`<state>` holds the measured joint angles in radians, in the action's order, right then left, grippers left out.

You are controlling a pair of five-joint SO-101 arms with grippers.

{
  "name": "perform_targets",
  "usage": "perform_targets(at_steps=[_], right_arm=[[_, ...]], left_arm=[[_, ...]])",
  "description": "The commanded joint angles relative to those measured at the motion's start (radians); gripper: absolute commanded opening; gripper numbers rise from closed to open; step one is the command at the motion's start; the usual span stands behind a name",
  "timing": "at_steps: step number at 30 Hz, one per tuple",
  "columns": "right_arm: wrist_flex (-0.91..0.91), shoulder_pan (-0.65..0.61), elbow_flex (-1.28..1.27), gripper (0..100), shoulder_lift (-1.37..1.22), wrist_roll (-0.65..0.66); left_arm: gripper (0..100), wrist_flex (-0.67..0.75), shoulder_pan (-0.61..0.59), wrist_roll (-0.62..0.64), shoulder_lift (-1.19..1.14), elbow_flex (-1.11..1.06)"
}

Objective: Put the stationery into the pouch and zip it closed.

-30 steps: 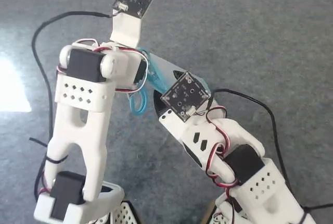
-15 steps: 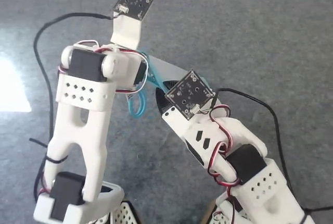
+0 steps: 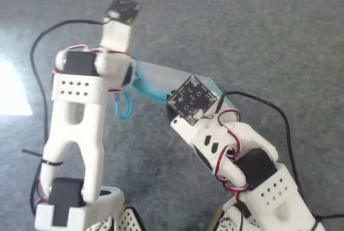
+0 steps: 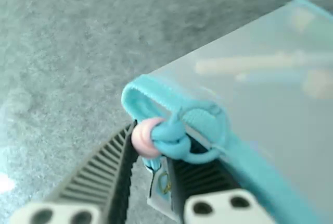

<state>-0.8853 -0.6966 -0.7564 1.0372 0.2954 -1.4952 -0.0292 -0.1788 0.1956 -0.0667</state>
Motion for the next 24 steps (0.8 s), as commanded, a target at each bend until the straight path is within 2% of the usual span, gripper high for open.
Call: perform_targets(at_steps=[1,5,8,10,15,19,24], right_arm=[[-0.005,0.012,0.046,0.9,0.031,0.015],[-0.004,-0.007,0.040,0.9,0.019,0.002],[-0.002,-0.097,0.005,2.0,0.018,-0.054],[0.022,-0.147,-0.035,6.7,0.010,-0.048],[0.105,-0.157,-0.080,19.9,-0.039,-0.048],[0.104,-0.160,-0.084,19.5,-0.045,-0.044],[0.001,-0.191,-0.086,19.5,-0.044,0.012]], left_arm=[[1,0.095,-0.038,-0.037,0.003,-0.051],[1,0.098,-0.005,-0.058,0.014,-0.073],[1,0.091,0.048,-0.058,0.014,-0.067],[1,0.054,0.084,-0.061,0.008,-0.044],[1,-0.040,0.149,-0.061,0.012,0.028],[1,-0.100,0.157,-0.061,0.003,0.108],[1,-0.157,0.157,-0.060,0.002,0.189]])
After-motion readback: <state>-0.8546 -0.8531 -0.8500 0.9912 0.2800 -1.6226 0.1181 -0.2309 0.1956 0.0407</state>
